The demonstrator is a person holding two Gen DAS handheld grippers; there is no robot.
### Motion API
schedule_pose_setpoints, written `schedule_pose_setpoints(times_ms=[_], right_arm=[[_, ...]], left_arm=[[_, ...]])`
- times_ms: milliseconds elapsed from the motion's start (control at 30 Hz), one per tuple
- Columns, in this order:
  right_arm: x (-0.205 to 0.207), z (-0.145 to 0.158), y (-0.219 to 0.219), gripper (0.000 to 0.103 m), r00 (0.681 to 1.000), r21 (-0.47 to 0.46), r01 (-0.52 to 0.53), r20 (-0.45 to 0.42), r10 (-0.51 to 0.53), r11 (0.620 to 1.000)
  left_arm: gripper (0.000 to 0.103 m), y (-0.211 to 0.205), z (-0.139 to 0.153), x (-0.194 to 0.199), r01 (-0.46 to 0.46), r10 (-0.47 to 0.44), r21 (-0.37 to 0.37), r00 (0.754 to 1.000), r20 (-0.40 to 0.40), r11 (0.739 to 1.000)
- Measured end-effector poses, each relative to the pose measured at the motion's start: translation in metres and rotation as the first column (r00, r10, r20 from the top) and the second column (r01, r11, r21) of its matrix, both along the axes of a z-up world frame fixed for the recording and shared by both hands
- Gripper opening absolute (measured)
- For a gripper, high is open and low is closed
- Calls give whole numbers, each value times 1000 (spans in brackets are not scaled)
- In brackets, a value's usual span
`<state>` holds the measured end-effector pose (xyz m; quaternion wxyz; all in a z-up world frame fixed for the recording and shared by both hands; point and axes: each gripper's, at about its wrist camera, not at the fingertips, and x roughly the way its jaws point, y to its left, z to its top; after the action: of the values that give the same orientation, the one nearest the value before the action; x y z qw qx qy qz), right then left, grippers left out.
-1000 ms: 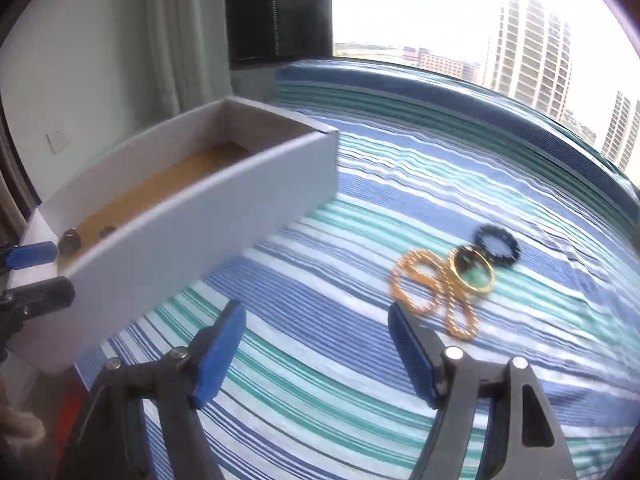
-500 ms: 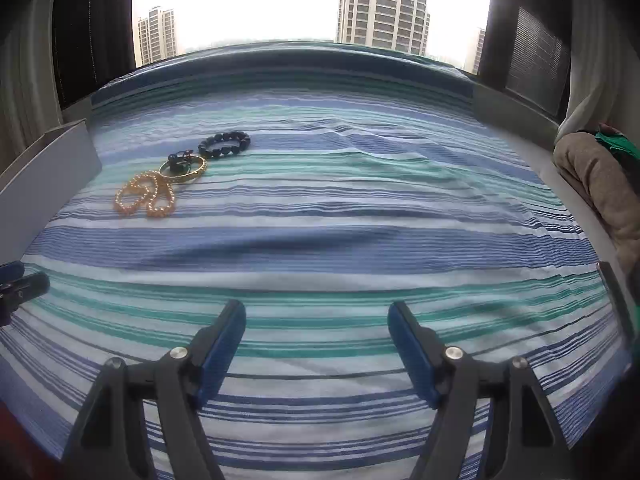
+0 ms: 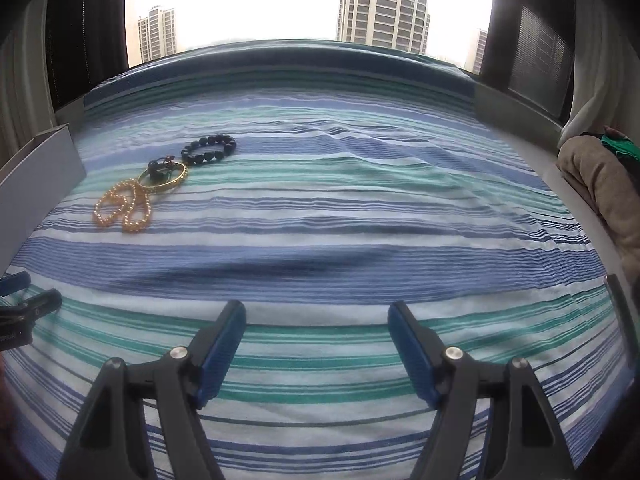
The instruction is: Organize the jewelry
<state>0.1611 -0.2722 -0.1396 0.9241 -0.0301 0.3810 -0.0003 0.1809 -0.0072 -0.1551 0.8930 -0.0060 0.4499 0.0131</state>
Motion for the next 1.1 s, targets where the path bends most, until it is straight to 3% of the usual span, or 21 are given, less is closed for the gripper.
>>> schedule_pose_setpoints(times_ms=[333, 1100], right_arm=[[5, -20, -10, 75, 999, 18, 28, -41, -27, 999], [6, -19, -13, 76, 998, 43, 30, -50, -28, 999]], left_arm=[[102, -2, -3, 3, 11, -11, 0, 1000, -10, 1000], [103, -3, -2, 1, 15, -15, -5, 1000, -10, 1000]])
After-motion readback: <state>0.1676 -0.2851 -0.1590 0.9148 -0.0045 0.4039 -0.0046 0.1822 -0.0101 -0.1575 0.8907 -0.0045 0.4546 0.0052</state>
